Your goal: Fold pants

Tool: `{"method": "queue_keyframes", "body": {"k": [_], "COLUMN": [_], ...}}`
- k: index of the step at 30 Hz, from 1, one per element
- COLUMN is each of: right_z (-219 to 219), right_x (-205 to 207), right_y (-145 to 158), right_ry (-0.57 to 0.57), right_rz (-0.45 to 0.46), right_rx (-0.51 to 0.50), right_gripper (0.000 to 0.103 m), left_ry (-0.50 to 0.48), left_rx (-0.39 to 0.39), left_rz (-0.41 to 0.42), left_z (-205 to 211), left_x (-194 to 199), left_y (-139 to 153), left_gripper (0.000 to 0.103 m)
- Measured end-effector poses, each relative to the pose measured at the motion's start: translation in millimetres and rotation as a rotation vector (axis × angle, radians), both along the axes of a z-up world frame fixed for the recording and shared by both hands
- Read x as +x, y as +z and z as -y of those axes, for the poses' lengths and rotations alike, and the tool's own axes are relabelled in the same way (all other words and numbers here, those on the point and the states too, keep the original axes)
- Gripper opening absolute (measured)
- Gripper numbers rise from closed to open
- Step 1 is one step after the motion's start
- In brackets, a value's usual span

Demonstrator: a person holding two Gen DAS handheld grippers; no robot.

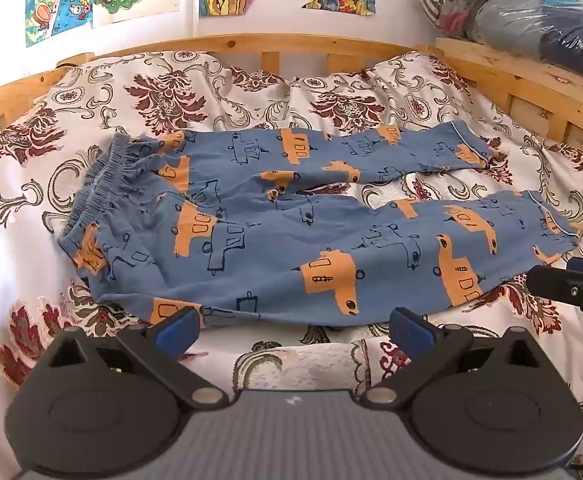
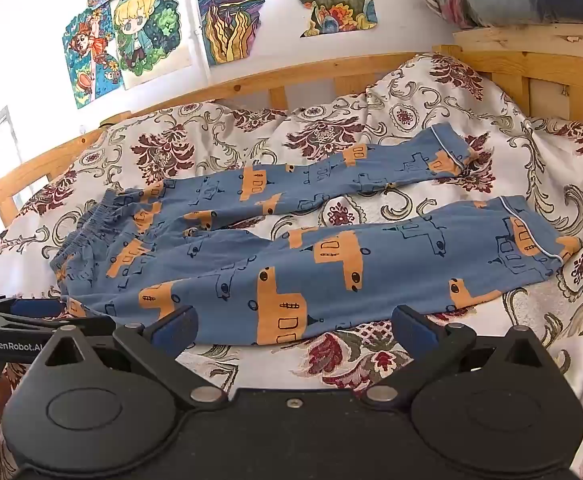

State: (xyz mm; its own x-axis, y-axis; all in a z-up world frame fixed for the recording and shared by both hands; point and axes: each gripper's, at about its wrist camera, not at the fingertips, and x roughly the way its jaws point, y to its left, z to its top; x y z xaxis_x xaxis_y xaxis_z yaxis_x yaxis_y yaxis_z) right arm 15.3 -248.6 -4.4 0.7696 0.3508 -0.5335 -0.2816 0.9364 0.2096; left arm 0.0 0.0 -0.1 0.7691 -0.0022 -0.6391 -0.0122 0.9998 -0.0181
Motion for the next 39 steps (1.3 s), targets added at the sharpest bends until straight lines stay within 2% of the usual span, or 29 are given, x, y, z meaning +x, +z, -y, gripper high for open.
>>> {"method": "queue_keyframes", "body": {"k": [9, 39], "right_z": [-2.2, -0.5], "right_x": [0.0, 1.0], "right_y": [-1.0, -2.7], "right_ry": [0.000, -0.003], "right_rz": [-0.004, -0.009], "right_rx": [-0.001, 0.003], "right_gripper": [0.102, 0.102], "left_ry": [-0.001, 0.005], "left_rx": [-0.005, -0.011], "left_rz": [-0.004, -0.004], "left_z": [-3.0, -2.0], "left_x": [2.5, -0.4], "left_y": [5.4, -3.7], "left_gripper": [0.103, 0.103]}}
